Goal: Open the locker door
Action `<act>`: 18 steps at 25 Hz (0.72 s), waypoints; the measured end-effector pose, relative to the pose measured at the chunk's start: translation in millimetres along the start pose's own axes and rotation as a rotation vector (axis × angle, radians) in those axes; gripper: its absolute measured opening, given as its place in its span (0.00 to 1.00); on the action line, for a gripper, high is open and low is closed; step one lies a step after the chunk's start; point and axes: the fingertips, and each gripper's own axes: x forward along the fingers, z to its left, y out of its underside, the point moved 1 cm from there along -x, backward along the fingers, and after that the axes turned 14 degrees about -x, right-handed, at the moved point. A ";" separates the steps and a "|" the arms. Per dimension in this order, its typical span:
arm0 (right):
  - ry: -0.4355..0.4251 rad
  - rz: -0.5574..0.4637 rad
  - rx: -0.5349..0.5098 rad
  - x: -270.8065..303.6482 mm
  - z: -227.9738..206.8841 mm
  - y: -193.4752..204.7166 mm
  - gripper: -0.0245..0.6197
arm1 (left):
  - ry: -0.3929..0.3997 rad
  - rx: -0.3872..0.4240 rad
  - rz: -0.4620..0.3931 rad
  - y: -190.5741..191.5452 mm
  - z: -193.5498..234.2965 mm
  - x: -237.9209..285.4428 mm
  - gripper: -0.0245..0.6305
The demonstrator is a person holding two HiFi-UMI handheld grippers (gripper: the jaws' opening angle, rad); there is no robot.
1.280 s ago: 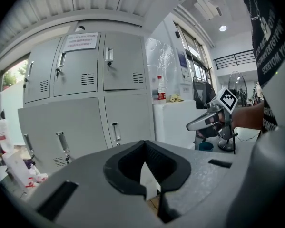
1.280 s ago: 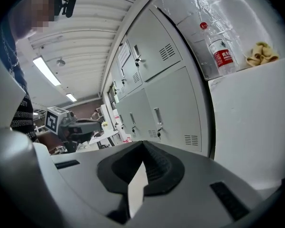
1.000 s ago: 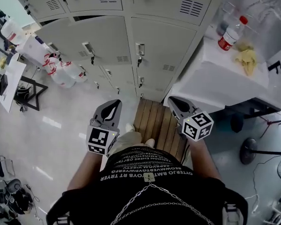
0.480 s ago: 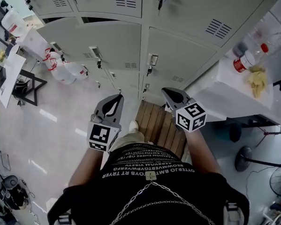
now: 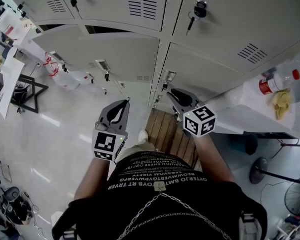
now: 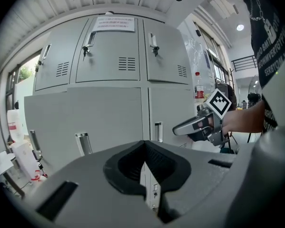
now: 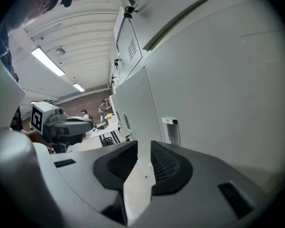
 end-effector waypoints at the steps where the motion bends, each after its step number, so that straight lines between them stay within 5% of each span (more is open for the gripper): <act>1: 0.007 0.002 0.007 5.6 -2.9 0.4 0.16 | 0.000 -0.002 0.005 0.6 3.8 3.2 0.04; 6: 0.034 0.003 0.027 28.7 -15.6 -0.4 0.29 | -0.003 -0.008 0.031 3.2 22.2 16.2 0.04; 18: 0.144 -0.007 0.096 70.4 -34.3 -0.3 0.43 | 0.043 -0.006 0.031 0.0 40.5 23.1 0.04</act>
